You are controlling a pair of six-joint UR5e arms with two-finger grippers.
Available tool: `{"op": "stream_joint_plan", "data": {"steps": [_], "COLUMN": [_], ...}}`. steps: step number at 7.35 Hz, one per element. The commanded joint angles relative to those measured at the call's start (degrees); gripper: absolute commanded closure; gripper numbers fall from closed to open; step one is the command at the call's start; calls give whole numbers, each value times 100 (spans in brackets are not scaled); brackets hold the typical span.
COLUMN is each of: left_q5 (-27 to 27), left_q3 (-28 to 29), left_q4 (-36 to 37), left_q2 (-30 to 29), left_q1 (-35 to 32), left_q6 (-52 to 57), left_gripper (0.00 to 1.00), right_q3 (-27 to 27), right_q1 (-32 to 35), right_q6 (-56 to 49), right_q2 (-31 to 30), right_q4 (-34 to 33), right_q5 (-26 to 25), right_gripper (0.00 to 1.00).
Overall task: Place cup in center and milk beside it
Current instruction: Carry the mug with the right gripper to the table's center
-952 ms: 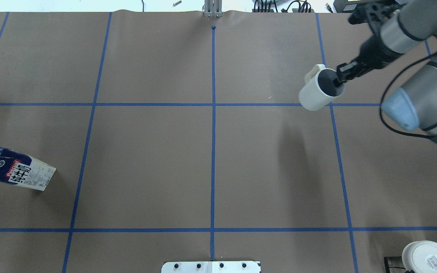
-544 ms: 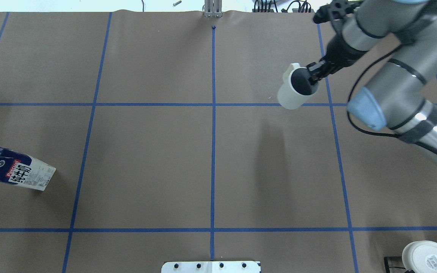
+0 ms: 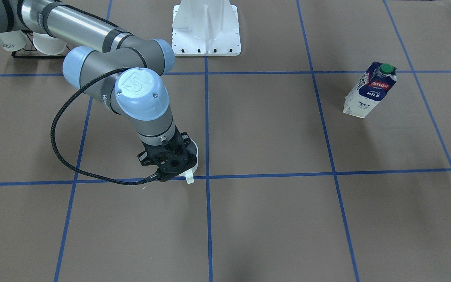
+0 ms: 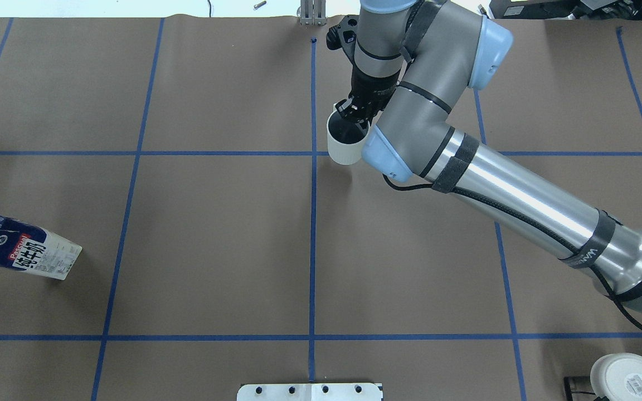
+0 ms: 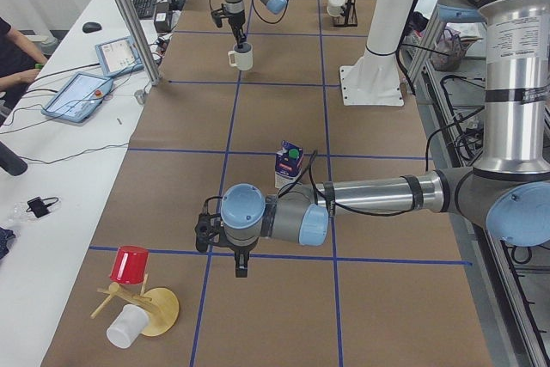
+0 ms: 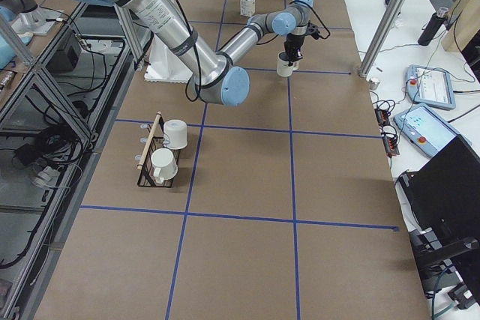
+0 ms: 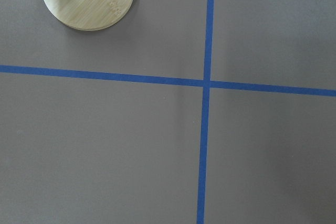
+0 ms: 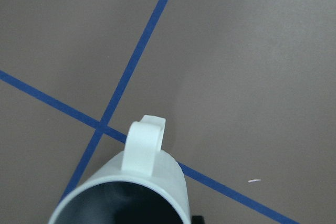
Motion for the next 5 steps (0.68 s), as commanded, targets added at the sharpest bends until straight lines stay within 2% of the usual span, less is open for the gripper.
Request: {"op": "stream_joint_plan", "data": {"steps": [1, 3, 4, 5], "left_q5": [0, 0, 0, 0], "left_q3": [-6, -6, -6, -15], "left_q4": [-12, -12, -12, -12], "left_q2": [23, 31, 31, 31], "left_q1": [0, -9, 0, -9], "left_q6": [0, 0, 0, -9], "left_gripper": [2, 2, 2, 2], "right_q3": [-508, -609, -600, -600], "right_q1": [-148, -139, -148, -131], "right_q6": [3, 160, 631, 949], "right_q2": [16, 24, 33, 129], "right_q4": [808, 990, 1077, 1208], "right_q5": [-10, -10, -1, 25], "right_gripper": [100, 100, 1, 0]}}
